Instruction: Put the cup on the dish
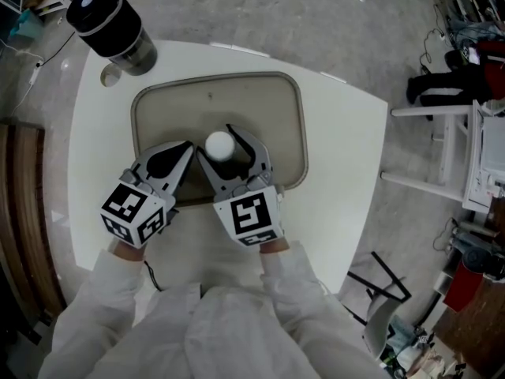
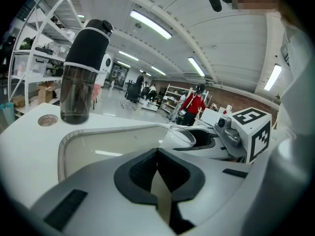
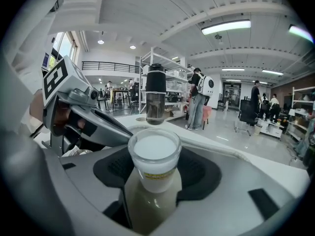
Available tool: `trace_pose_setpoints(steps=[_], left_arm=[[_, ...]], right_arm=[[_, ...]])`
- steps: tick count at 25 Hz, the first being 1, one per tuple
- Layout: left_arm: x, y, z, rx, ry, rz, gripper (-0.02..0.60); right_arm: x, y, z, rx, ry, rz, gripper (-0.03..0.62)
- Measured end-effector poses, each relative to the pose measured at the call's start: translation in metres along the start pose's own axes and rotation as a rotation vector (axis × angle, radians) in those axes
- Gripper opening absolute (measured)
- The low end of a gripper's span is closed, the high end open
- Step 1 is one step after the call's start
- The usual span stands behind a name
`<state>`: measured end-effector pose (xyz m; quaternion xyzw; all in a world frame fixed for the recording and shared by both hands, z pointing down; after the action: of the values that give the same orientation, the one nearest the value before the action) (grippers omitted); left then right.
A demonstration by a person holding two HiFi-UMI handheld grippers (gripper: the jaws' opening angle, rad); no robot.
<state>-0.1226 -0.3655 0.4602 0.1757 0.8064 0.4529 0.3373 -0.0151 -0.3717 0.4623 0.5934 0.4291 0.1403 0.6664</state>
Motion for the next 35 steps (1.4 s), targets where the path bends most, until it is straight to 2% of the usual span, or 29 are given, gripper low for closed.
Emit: trace_pose_setpoints(steps=[5, 10, 20, 26, 35], left_arm=[[-0.001, 0.001, -0.001, 0.004, -0.005, 0.0, 0.006], [-0.003, 0.001, 0.0, 0.005, -0.006, 0.007, 0.006], [-0.004, 0.003, -0.001, 0.012, -0.01, 0.011, 0.006], [-0.001, 0.001, -0.001, 0.01, -0.018, 0.017, 0.006], [0.013, -0.005, 0.017, -0.019, -0.03, 0.032, 0.006]], right_arm=[[0.0, 0.002, 0.001, -0.049, -0.014, 0.014, 0.27], [-0.001, 0.003, 0.003, -0.055, -0.033, 0.017, 0.27], [-0.002, 0.004, 0.002, -0.094, -0.032, 0.022, 0.27], [0.0, 0.004, -0.001, -0.157, -0.027, 0.035, 0.279], [0.021, 0.001, -0.005, -0.152, -0.017, 0.014, 0.295]])
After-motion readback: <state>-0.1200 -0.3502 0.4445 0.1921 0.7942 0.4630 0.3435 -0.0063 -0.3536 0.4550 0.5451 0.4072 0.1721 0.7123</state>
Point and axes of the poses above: the fingertips, and each gripper's own axes: x backward along the fingers, z to its right, y out of its underside, the point moved 6 cm from there along x, backward along the fingers, and after that the axes turned 3 degrees about z, right-handed, at the moved point
